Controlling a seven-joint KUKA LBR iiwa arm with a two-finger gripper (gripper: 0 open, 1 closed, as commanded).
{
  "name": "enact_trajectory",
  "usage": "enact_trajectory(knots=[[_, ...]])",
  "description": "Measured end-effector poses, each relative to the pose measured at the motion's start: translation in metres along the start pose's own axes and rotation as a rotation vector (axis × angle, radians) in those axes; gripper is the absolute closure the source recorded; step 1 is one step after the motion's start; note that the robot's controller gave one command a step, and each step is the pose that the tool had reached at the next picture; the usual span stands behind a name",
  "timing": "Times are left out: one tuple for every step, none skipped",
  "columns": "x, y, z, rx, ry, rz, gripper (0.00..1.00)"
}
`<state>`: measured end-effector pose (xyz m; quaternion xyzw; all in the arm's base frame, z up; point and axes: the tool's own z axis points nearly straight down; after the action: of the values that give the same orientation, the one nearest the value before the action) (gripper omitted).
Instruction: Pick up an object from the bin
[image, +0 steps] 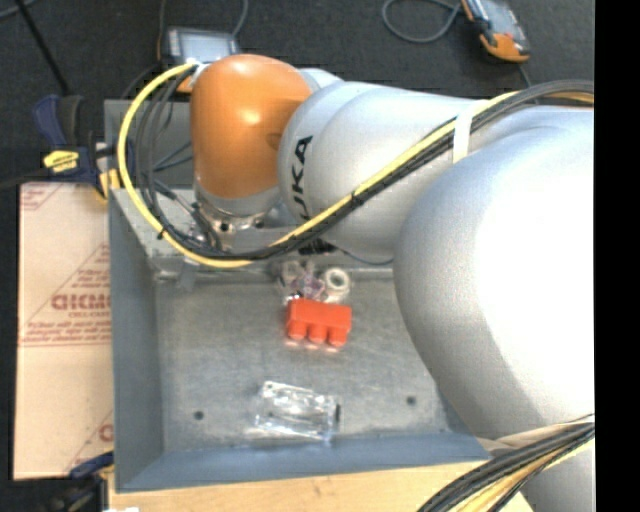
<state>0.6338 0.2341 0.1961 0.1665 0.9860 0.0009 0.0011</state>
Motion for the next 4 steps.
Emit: enact_trajectory(knots=[[-0.027, -0.02, 0.007, 0.0, -0.005, -0.159, 1.0], [-0.021, 0.003, 0.035, 0.001, 0.0, -0.417, 1.0], [0.005, 0.0, -0.073, -0.003, -0.011, -0.454, 1.0], [-0.022, 0.003, -0.02, 0.002, 0.0, -0.6, 1.0]])
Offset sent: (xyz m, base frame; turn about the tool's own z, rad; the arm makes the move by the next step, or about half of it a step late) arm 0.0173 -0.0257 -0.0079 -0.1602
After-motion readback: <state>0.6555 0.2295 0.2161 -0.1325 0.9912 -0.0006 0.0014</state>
